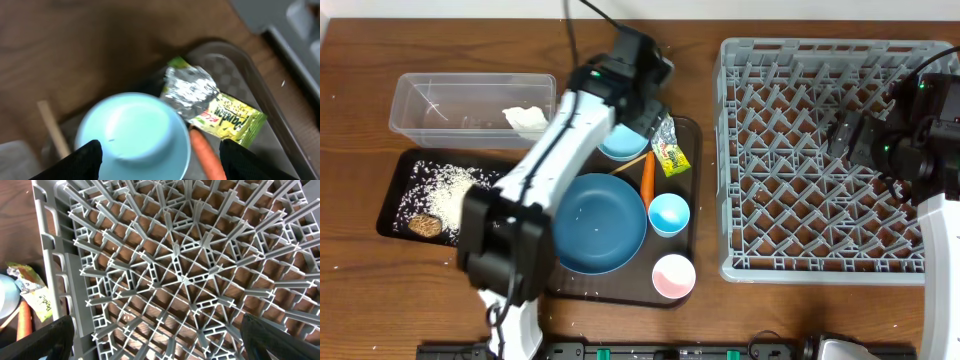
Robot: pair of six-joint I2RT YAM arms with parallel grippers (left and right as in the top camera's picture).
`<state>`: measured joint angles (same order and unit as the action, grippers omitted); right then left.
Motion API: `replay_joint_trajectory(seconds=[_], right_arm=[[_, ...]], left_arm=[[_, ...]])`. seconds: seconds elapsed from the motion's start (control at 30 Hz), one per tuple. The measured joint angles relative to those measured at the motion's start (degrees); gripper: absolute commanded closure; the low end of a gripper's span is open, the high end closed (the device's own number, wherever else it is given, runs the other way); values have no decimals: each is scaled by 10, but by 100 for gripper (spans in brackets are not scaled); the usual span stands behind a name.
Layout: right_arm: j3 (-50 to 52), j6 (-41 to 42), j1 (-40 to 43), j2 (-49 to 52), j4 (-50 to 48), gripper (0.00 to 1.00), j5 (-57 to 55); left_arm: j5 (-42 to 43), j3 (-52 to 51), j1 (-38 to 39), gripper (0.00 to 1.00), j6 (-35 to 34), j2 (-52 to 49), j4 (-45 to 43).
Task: Sort waste into correct bins and load items into the dishwasher rack
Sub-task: 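Carry the tissue left and drop it into the clear container, then move the left gripper to the snack wrapper and grasp it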
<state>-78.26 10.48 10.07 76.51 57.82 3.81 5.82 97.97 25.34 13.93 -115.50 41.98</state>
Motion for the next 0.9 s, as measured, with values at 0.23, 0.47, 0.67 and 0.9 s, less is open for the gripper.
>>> replay_joint_trajectory(seconds=[0.23, 0.47, 0.67, 0.9], right_arm=[[0, 0, 0, 0, 0, 1, 0], [0, 0, 0, 0, 0, 1, 0], [0, 0, 0, 0, 0, 1, 0], [0, 0, 0, 0, -1, 1, 0]], left_arm=[[-1, -1, 42, 24, 18, -37, 8], [0, -1, 101, 23, 80, -37, 41], [-1, -1, 115, 23, 135, -60, 45], [-17, -1, 115, 23, 165, -97, 33]])
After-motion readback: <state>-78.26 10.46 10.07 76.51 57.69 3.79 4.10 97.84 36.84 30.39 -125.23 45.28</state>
